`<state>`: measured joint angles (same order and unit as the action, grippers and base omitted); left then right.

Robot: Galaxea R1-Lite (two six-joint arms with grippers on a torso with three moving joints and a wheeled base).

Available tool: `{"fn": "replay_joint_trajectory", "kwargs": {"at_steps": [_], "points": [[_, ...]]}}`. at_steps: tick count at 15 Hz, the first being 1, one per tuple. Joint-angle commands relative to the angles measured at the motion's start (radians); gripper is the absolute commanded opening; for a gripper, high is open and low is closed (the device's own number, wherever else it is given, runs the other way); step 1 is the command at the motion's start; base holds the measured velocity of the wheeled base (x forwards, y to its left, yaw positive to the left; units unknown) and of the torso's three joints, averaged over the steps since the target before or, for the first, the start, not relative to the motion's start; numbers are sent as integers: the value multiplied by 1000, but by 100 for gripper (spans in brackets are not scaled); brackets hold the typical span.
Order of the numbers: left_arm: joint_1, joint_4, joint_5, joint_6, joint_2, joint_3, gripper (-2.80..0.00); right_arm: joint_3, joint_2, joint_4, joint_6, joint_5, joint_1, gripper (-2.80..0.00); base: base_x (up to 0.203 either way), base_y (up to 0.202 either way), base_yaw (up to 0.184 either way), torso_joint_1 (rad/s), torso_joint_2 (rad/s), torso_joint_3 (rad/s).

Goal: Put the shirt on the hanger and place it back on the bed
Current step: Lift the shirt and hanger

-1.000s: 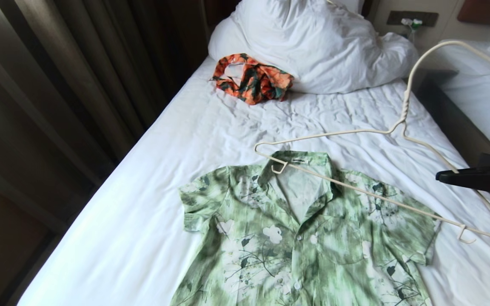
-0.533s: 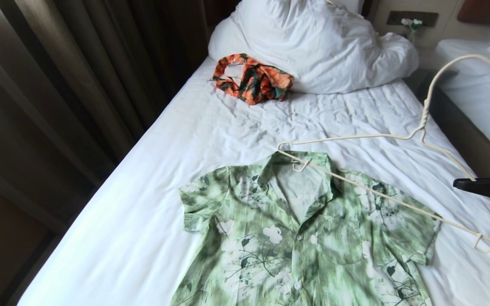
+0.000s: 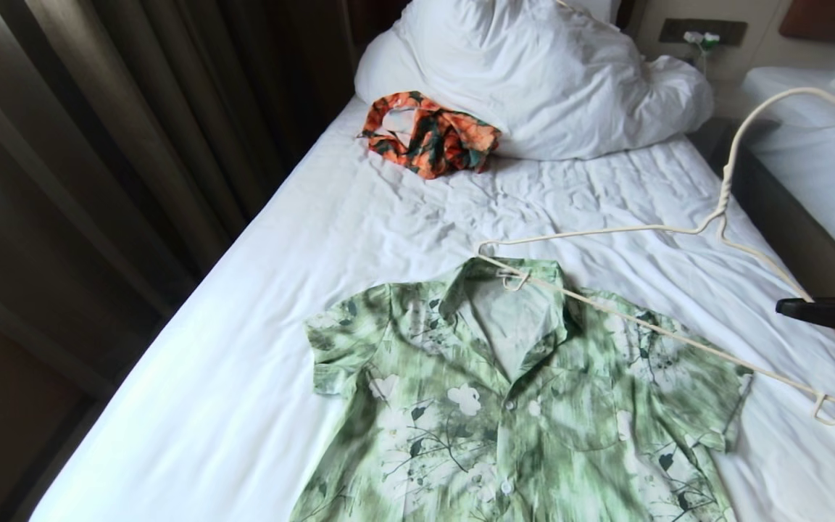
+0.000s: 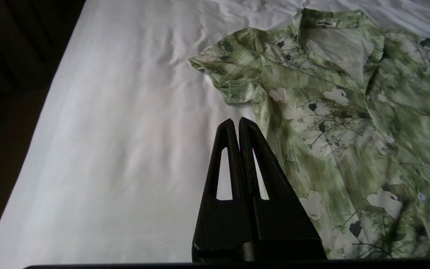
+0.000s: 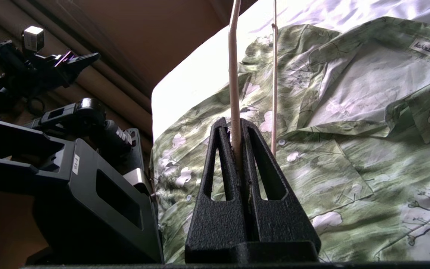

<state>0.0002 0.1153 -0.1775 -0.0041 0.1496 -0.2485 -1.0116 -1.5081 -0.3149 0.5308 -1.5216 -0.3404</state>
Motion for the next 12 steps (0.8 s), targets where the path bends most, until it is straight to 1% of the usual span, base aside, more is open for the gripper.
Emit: {"fn": "replay_joint_trajectory", "kwargs": {"at_steps": [1,2,4,5,7,8,10,11,12], "points": [[-2,14,-58,-10,154,-58,-280,-6,-2,-1,-6,-8,-1,-280,0,0,0,0,0,0],[-4,10,-93,-15,234,-71,-280,-22,-11,-1,-18,-8,3,-280,0,0,0,0,0,0],[-10,-40,-178,-20,426,-85,-280,-56,-47,-5,-39,-8,7,-280,0,0,0,0,0,0],[-12,-82,-222,-22,527,-90,-280,-80,-67,-5,-84,-8,16,-280,0,0,0,0,0,0],[-25,-181,-295,-29,716,-97,-280,-124,-86,-3,-129,-8,38,-280,0,0,0,0,0,0],[-44,-238,-319,-39,807,-100,-280,-147,-94,-3,-148,-8,49,-280,0,0,0,0,0,0],[-101,-368,-347,-66,968,-104,-280,-173,-101,-3,-183,-8,54,-280,0,0,0,0,0,0],[-137,-434,-354,-86,1047,-114,-280,-174,-108,-3,-186,-8,55,-280,0,0,0,0,0,0],[-183,-493,-358,-120,1116,-134,-280,-174,-110,-2,-184,-8,60,-280,0,0,0,0,0,0]]}}
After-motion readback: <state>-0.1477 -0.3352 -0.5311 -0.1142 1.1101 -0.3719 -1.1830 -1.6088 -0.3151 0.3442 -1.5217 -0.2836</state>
